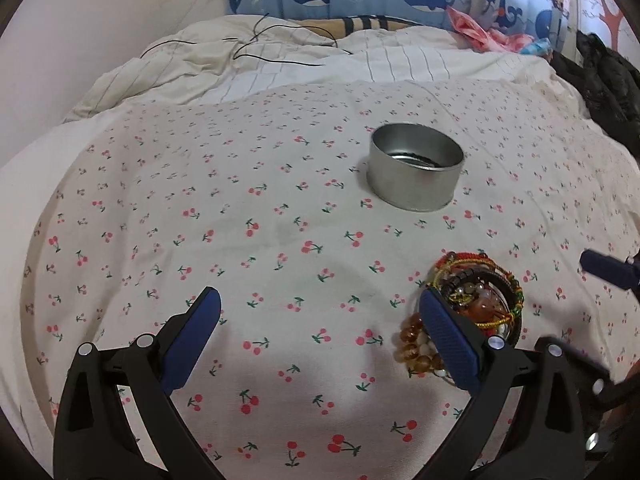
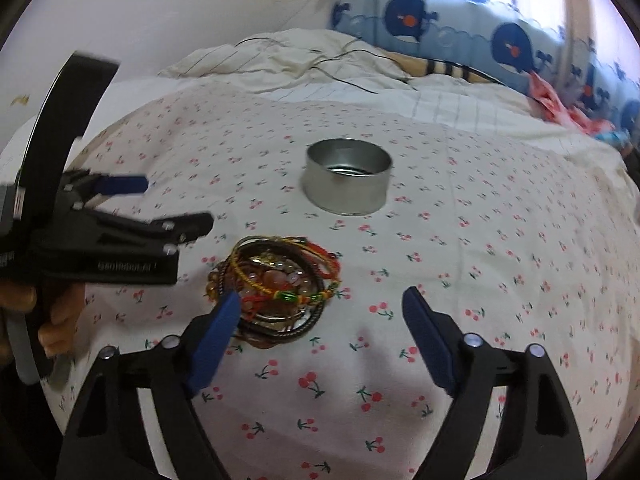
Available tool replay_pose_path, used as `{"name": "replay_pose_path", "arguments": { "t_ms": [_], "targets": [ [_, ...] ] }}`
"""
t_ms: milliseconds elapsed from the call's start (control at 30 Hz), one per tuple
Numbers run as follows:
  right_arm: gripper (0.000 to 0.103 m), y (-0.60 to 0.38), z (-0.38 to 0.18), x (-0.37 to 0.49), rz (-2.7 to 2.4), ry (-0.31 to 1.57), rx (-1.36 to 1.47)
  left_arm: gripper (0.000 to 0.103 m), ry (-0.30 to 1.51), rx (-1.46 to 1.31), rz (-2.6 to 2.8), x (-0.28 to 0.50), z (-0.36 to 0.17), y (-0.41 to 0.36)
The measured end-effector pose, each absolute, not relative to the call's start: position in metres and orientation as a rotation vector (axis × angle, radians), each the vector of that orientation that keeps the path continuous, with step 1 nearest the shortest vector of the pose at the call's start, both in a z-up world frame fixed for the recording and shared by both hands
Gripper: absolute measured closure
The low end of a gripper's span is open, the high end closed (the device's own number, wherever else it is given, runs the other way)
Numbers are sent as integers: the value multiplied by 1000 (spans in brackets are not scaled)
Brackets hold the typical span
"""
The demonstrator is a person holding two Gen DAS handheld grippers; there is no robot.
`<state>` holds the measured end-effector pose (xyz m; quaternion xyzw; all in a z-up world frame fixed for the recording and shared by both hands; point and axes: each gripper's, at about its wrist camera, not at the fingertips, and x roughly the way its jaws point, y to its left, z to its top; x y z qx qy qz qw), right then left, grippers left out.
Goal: Organize jewelry
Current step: 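Reach the right gripper into the bracelet pile and close on bracelets, then pull the gold braided bracelet out of the pile with the right gripper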
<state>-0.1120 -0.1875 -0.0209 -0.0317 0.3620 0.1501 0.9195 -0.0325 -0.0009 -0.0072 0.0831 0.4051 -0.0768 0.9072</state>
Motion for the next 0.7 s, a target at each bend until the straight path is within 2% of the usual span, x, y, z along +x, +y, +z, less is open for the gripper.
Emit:
{"name": "replay_pose_path", "arguments": {
  "t_ms": [133, 200, 300, 500, 533, 600, 700],
  "targets": [
    [33, -172, -15, -109, 436, 726, -169, 7, 829, 152, -139, -30, -4, 7],
    [47, -171, -16, -102, 478, 739, -178, 7, 834, 130, -133, -28, -2, 13],
    [54, -169, -20, -90, 534, 760, -169, 8, 845, 98, -135, -26, -2, 18],
    [56, -156, -27, -92, 573, 759, -251, 8, 853, 90, -136, -26, -4, 19],
    [58, -153, -31, -91, 582, 775, -266, 7, 854, 89, -135, -26, -4, 19],
    [71, -148, -38, -85, 576, 806, -273, 7, 858, 88, -135, -26, -5, 19],
    [81, -151, -42, -82, 593, 818, -238, 7, 861, 79, -132, -25, -4, 21]
  ]
}}
